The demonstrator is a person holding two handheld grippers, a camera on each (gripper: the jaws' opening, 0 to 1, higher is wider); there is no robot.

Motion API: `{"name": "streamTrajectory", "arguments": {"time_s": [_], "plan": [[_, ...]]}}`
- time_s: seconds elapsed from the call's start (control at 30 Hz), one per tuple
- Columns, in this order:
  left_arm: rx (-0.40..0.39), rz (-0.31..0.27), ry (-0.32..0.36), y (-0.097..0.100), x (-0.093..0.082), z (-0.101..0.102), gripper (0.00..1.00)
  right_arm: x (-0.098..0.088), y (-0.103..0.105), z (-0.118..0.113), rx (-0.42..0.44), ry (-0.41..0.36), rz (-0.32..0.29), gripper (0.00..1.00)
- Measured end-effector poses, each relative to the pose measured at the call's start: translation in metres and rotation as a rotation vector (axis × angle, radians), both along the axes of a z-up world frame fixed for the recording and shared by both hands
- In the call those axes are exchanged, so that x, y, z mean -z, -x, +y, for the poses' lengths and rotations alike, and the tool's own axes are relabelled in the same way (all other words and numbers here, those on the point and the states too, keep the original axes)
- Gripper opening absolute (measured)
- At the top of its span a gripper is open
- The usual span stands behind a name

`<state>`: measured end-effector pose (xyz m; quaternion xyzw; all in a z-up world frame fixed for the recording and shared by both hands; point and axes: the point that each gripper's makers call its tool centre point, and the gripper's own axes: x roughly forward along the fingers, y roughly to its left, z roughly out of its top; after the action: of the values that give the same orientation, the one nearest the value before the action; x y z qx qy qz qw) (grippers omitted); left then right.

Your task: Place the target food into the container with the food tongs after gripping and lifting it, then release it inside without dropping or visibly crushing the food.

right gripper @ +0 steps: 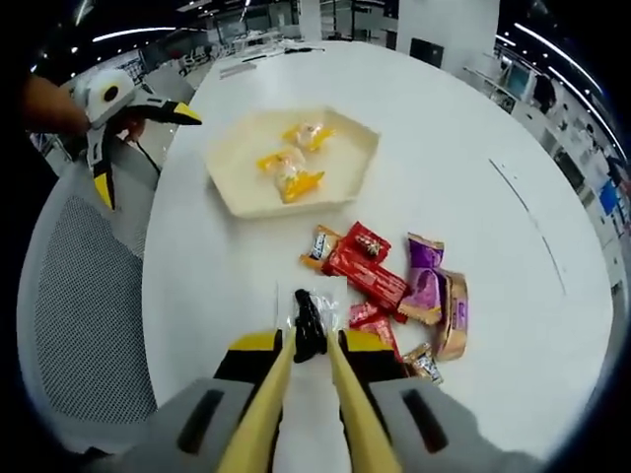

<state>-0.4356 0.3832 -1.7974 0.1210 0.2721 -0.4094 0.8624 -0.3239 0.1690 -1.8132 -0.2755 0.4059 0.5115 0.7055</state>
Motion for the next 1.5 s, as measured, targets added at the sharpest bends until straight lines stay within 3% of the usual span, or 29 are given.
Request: {"name": "streamTrajectory", "arguments": {"time_s": [0.47, 0.73, 1.23, 1.5], "plan": [[-0.006, -0.007, 0.011, -0.001, -0.002, 0.0, 0.99, -0.038, -0.023, -0.013, 0.028, 0.005, -0.021, 0.21], [-0.018, -0.014, 0.063, -0.003, -0.009, -0.002, 0.99, -0.06, -0.036, -0.014, 0.064, -0.013, -0.056, 0.21], [-0.019, -0.028, 0.061, -0.004, -0.011, -0.002, 0.99, -0.068, -0.043, -0.005, 0.061, -0.011, -0.064, 0.21], [-0.024, -0.02, 0.085, -0.004, -0.013, -0.004, 0.99, -0.073, -0.043, 0.012, 0.065, -0.037, -0.063, 0.21]]}}
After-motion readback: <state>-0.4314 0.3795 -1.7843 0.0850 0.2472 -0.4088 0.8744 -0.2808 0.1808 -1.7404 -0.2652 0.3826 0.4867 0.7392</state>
